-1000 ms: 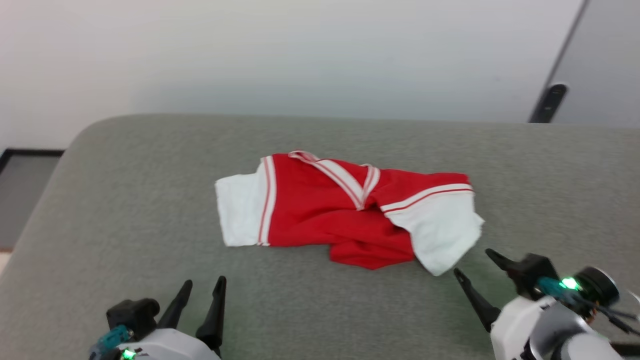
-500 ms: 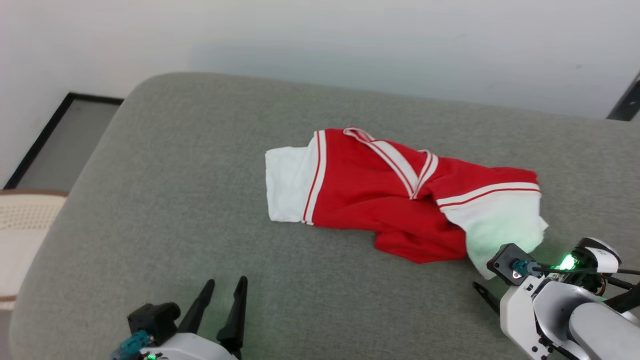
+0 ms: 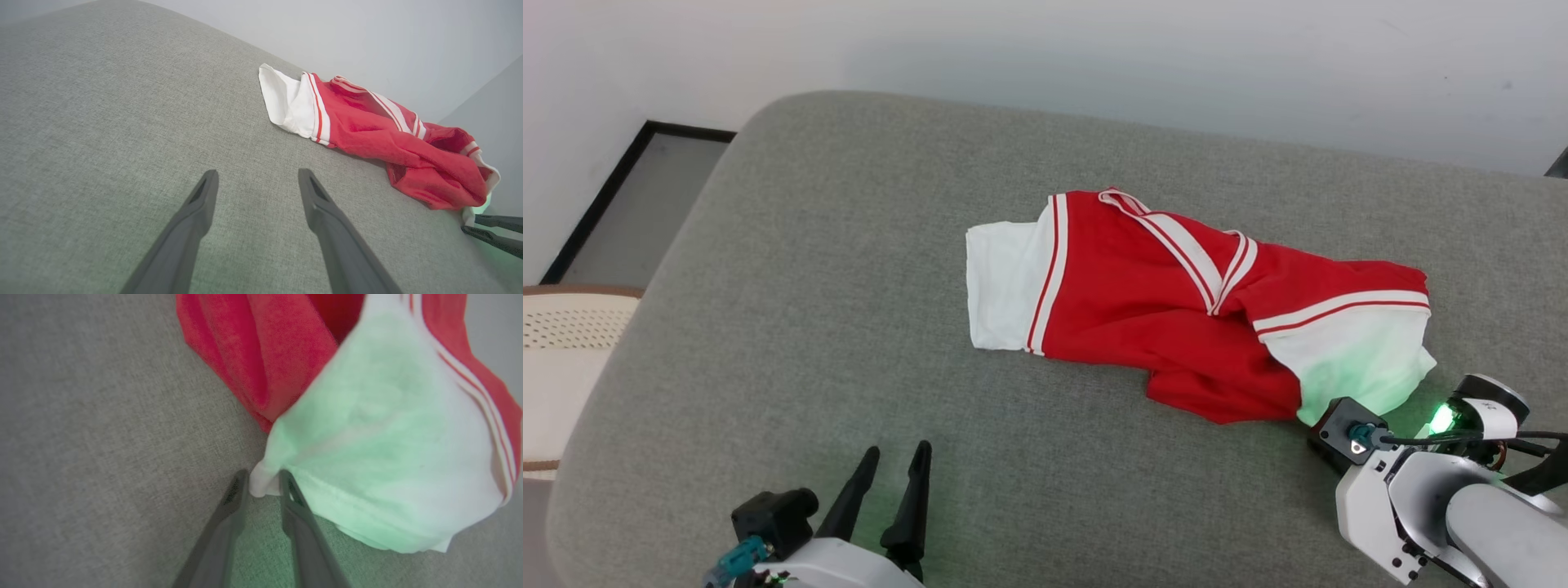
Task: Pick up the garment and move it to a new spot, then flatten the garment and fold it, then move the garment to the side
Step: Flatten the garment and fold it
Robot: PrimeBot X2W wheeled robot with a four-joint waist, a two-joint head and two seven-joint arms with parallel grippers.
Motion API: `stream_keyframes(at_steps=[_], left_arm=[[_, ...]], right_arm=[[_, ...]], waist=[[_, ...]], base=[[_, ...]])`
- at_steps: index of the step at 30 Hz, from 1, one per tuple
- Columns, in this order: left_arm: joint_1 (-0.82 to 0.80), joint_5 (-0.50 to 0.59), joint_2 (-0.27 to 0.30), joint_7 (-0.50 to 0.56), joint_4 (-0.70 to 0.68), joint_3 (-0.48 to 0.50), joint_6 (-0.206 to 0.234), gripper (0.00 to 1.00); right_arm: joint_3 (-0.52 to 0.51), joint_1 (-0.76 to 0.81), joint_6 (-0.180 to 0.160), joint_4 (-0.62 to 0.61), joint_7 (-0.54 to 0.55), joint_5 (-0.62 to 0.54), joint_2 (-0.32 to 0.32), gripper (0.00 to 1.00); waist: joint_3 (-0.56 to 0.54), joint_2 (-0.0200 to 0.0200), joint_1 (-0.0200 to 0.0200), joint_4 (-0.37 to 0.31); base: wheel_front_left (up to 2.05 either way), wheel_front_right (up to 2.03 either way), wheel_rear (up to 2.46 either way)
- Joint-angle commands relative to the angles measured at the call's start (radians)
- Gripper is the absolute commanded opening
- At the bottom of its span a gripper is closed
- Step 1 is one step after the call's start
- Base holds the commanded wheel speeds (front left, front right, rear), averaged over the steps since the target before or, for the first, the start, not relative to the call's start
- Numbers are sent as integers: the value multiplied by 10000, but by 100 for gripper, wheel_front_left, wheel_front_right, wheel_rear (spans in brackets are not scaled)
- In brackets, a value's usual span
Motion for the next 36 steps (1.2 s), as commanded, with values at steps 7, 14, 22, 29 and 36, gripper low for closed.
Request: stream_keyframes(at_steps=[7, 14, 22, 29, 36], left_arm=[[-106, 309, -209, -1, 219, 289, -307, 100], [170, 402, -311, -1, 350, 483, -432, 100], [148, 137, -301, 26, 395, 576, -613, 100], [-227, 202, -260, 153, 318, 417, -692, 100], [-547, 245, -244, 230, 225, 274, -756, 100]], right_arm=[[-168, -27, -18, 412, -339, -46, 135, 0], [-2354, 436, -18, -41, -981, 1541, 503, 0], [-5622, 648, -16, -835, -399, 2941, 327, 0], [-8096, -477, -16, 758, 181, 2230, 1258, 0], [-9740, -2222, -15, 3364, 57, 649, 2074, 0]], waist=[[73, -1, 0, -140], [-82, -1, 0, -559], [-95, -1, 0, -1074], [268, -1, 0, -1136], [910, -1, 0, -898]], base=[[0, 0, 0], [0, 0, 0], [0, 0, 0], [0, 0, 0], [0, 0, 0]])
